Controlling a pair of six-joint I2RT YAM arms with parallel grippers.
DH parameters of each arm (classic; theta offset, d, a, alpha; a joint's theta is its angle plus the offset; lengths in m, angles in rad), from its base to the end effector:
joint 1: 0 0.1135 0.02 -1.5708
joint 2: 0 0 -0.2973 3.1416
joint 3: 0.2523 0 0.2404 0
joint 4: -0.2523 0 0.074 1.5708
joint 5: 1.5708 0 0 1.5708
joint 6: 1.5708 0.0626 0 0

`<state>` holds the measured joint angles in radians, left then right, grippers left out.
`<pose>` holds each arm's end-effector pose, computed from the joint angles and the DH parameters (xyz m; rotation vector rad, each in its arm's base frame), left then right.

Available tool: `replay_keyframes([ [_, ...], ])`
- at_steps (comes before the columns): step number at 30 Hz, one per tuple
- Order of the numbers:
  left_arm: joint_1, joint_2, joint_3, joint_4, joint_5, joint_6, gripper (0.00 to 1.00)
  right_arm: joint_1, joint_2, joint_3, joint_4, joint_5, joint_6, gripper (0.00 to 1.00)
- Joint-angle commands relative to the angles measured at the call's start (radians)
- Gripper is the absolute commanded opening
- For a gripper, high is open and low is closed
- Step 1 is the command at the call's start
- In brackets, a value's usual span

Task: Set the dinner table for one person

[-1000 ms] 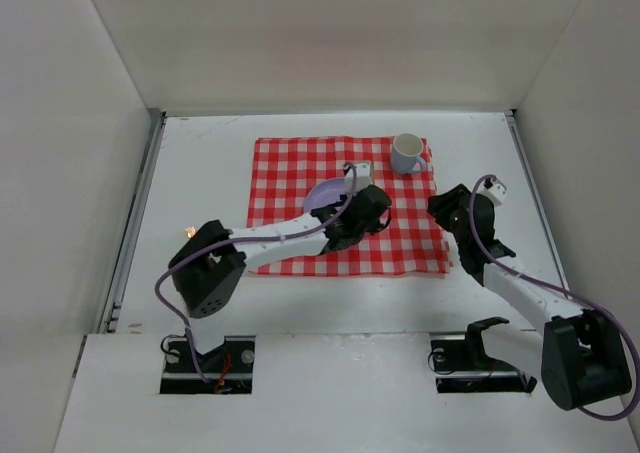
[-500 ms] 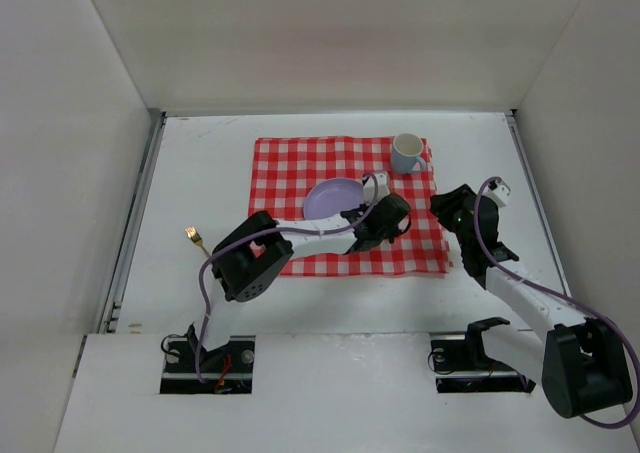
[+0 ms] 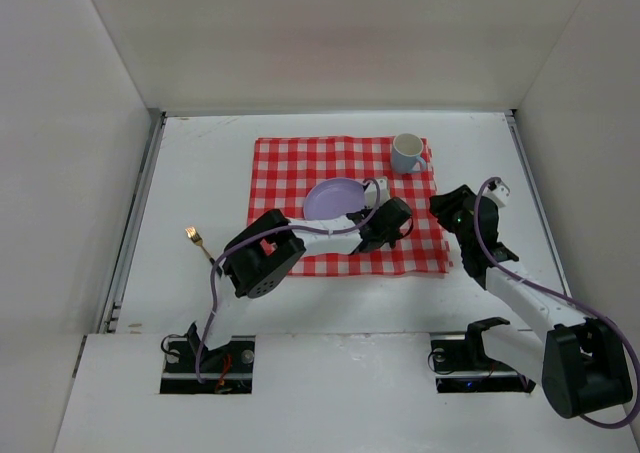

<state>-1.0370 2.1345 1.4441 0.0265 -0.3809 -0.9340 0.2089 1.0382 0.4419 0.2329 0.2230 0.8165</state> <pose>0.2747 -0.4191 0.1814 -0.0955 2.2625 -0.6757 0.2196 0.0324 0.2405 0.7261 1.8134 0.4688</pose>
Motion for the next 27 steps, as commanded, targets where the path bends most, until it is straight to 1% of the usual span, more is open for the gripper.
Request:
replay_keyframes([
  [1,-0.007,-0.025,0.042,0.015,-0.01,-0.012,0.21,-0.006,-0.024,-0.002,0.037,-0.001,0.004,0.48],
  [3,-0.008,-0.036,0.039,0.015,-0.021,-0.014,0.25,-0.006,-0.027,-0.003,0.037,0.007,0.004,0.48],
  [7,-0.011,-0.097,0.001,0.026,-0.036,-0.006,0.28,-0.006,-0.027,-0.005,0.037,0.009,0.007,0.48],
  [10,-0.016,-0.175,-0.045,0.044,-0.065,0.017,0.3,-0.007,-0.032,-0.006,0.037,0.015,0.007,0.48],
  [12,-0.018,-0.26,-0.109,0.091,-0.078,0.05,0.32,-0.006,-0.027,-0.005,0.037,0.009,0.007,0.48],
  [14,-0.005,-0.341,-0.187,0.147,-0.079,0.102,0.33,-0.006,-0.027,-0.002,0.037,0.01,0.003,0.46],
  [15,0.002,-0.391,-0.233,0.154,-0.084,0.128,0.34,-0.006,-0.027,0.0,0.04,0.009,-0.002,0.43],
  [16,0.018,-0.447,-0.284,0.148,-0.093,0.138,0.34,-0.001,-0.024,0.003,0.046,0.004,-0.005,0.37],
  [17,0.033,-0.491,-0.328,0.132,-0.102,0.136,0.35,0.005,-0.017,0.004,0.054,-0.002,-0.011,0.32],
  [19,0.085,-0.631,-0.454,0.069,-0.133,0.114,0.35,0.028,-0.001,0.017,0.062,-0.03,-0.022,0.21],
  [21,0.14,-0.761,-0.569,-0.003,-0.165,0.083,0.36,0.049,0.011,0.03,0.059,-0.039,-0.033,0.16],
  [23,0.215,-0.916,-0.683,-0.127,-0.191,0.032,0.36,0.065,0.02,0.034,0.063,-0.03,-0.045,0.15],
  [25,0.29,-1.043,-0.752,-0.274,-0.191,-0.015,0.38,0.071,0.039,0.041,0.063,-0.03,-0.046,0.16],
  [27,0.367,-1.163,-0.815,-0.411,-0.19,-0.048,0.39,0.08,0.055,0.047,0.065,-0.036,-0.048,0.2],
])
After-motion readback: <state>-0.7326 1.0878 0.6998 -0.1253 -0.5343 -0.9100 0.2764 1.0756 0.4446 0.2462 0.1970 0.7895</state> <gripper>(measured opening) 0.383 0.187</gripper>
